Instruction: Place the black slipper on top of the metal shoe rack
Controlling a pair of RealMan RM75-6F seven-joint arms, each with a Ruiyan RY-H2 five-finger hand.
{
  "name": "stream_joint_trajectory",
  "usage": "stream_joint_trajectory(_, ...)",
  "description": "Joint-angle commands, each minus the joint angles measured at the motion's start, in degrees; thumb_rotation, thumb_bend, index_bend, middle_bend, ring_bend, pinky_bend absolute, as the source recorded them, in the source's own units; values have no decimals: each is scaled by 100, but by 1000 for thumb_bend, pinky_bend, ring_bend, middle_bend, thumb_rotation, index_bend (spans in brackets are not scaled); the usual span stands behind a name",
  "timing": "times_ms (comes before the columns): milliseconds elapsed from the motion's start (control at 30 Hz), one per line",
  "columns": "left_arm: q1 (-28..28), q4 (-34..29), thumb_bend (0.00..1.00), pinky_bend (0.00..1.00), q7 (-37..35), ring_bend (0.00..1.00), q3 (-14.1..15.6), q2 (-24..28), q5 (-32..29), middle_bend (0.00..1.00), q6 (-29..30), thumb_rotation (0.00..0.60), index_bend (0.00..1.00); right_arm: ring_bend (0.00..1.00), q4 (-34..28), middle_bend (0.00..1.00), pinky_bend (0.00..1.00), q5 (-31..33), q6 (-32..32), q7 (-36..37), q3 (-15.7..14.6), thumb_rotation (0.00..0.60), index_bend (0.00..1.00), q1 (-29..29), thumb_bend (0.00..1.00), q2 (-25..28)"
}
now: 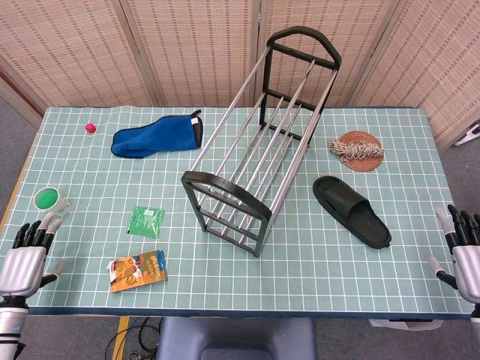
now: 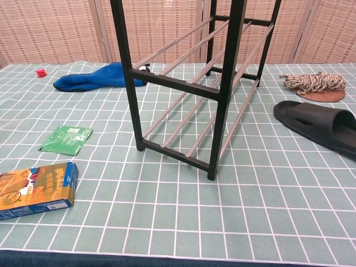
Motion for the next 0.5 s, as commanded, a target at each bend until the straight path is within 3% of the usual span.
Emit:
stream_joint_trajectory(33,-5,-4,377,0,6,0,-2,-4,-12,0,-14,600,39,0,4,0,0,22,-30,-15,-2,600,0,7,266,0)
stream_joint_trajectory(200,-4,-14,377,0,9,0,-3,-2,-17,0,-11,600,39,0,-21,0,0,127,-157,-7,13,600,0,44,266,27)
stream_joint_trajectory(367,39,-20,377,0,-152,0,-30,56,21,0,91,600,39,0,-203,0,0,360,-924,28,-97,600,0,283,265,224)
stream_joint_trajectory(500,43,-43,377,0,-256,0,-21,96,43,0,72,600,39,0,-725,0,0,525,-1709,-321,-250,600,3,578,266,557)
